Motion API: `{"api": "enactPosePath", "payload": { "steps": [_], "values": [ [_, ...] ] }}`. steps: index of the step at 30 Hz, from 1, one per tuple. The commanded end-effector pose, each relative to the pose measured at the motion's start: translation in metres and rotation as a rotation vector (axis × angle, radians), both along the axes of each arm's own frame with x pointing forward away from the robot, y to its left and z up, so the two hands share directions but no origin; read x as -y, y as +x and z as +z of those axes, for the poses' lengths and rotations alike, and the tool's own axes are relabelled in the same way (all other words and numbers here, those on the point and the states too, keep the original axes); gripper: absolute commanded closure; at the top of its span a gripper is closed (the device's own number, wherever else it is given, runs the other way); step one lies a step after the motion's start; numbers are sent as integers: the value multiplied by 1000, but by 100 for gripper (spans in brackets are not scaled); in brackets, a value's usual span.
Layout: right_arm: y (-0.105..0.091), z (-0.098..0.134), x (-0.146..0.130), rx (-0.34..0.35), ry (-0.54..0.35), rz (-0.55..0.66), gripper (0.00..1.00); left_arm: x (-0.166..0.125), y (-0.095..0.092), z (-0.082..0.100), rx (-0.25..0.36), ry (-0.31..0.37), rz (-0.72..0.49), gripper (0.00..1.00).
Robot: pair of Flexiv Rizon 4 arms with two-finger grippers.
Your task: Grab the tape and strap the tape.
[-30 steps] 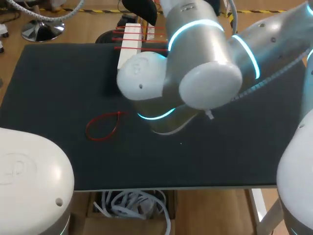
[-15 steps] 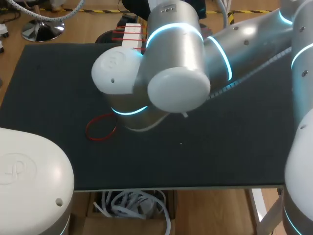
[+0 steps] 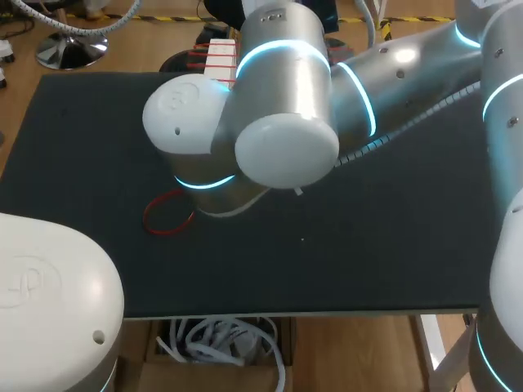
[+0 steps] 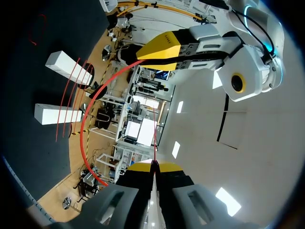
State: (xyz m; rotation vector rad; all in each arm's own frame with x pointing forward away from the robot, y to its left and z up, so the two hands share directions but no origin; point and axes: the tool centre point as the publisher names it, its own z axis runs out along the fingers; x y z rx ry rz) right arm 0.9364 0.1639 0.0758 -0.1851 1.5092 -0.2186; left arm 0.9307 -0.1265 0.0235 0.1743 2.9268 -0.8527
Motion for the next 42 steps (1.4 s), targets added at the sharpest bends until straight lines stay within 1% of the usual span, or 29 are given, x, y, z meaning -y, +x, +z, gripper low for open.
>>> {"api": "enactPosePath", "payload": {
  "steps": [1,6,11,16,23,33,42],
  "values": [
    [-1,2,-1,-5,-3,-3,100,0,0,1,-2,5,1,100],
    [-5,11,-8,24,17,7,100,0,0,1,-2,5,1,100],
    [-12,17,-11,27,10,6,100,0,0,1,-2,5,1,100],
    [-16,17,-13,11,-4,17,100,0,0,1,-2,5,1,100],
    [-16,13,-17,-19,-37,25,100,0,0,1,-2,5,1,100],
    [-16,13,-19,-16,-51,22,100,0,0,1,-2,5,1,100],
    [-17,8,-26,-69,-84,47,100,0,0,1,-2,5,1,100]
  ]
}}
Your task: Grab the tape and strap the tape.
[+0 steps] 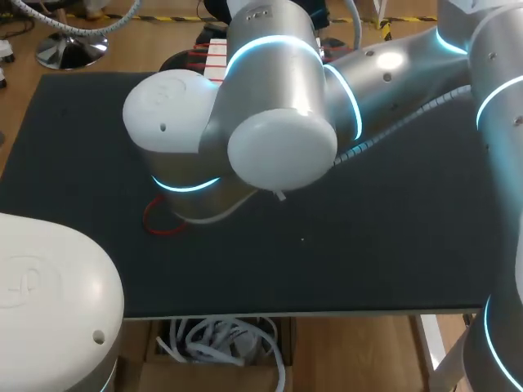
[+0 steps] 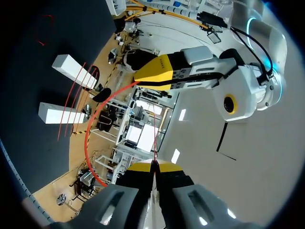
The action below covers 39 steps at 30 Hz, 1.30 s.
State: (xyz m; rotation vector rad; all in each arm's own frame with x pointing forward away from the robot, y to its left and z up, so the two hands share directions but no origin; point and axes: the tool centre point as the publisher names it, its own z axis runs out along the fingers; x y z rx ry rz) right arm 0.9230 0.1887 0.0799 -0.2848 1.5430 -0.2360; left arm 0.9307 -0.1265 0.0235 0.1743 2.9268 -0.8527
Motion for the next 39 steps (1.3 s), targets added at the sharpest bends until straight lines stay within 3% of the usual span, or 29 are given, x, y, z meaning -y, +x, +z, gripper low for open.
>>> {"api": "enactPosePath", "payload": {
  "steps": [1,16,25,39],
  "values": [
    [-4,3,-2,-26,-15,2,100,0,0,1,-2,5,1,100],
    [-5,-1,-7,-12,-125,28,100,0,0,1,-2,5,1,100],
    [7,-6,-14,22,-136,-48,100,0,0,1,-2,5,1,100],
    [11,-7,-28,11,-107,-46,100,0,0,1,-2,5,1,100]
  ]
}}
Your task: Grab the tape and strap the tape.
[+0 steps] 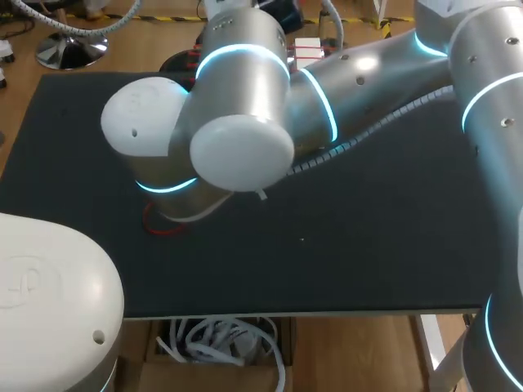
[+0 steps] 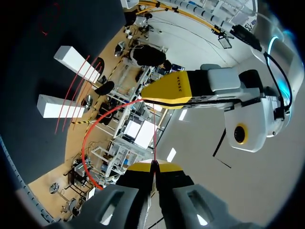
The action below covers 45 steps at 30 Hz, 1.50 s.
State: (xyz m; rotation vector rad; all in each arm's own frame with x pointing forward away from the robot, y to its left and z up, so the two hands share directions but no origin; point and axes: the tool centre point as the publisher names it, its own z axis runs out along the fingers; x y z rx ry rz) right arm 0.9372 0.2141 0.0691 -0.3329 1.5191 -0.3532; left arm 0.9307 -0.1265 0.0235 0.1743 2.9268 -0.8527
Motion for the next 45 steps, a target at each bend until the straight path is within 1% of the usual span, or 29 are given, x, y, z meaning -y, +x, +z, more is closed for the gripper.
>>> {"api": "enactPosePath", "payload": {
  "steps": [1,19,33,45],
  "values": [
    [-3,4,-3,-11,0,-4,100,0,0,1,-2,5,1,100],
    [-2,0,-3,-11,-6,-14,100,0,0,1,-2,5,1,100],
    [-7,-4,-6,-31,-4,-3,100,0,0,1,-2,5,1,100],
    [-6,-8,-6,-41,-10,-8,100,0,0,1,-2,5,1,100]
  ]
}}
